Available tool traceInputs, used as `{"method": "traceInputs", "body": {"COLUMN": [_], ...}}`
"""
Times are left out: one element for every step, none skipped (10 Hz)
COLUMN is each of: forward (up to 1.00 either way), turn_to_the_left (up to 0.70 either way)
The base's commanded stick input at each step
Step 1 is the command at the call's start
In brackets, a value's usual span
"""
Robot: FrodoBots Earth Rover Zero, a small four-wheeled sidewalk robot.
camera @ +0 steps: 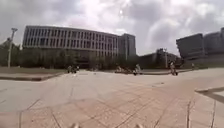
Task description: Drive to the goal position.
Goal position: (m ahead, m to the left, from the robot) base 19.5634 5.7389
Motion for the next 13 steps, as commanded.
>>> {"method": "traceInputs", "body": {"forward": [0.6,0.6,0.6,0.6,0.6,0.6,0.6,0.6,0.6,0.6,0.6,0.6,0.6], "turn_to_the_left": [0.04,0.0,0.0,0.0,0.0,0.0,0.0,0.0,0.0,0.0,0.0,0.0,0.0]}}
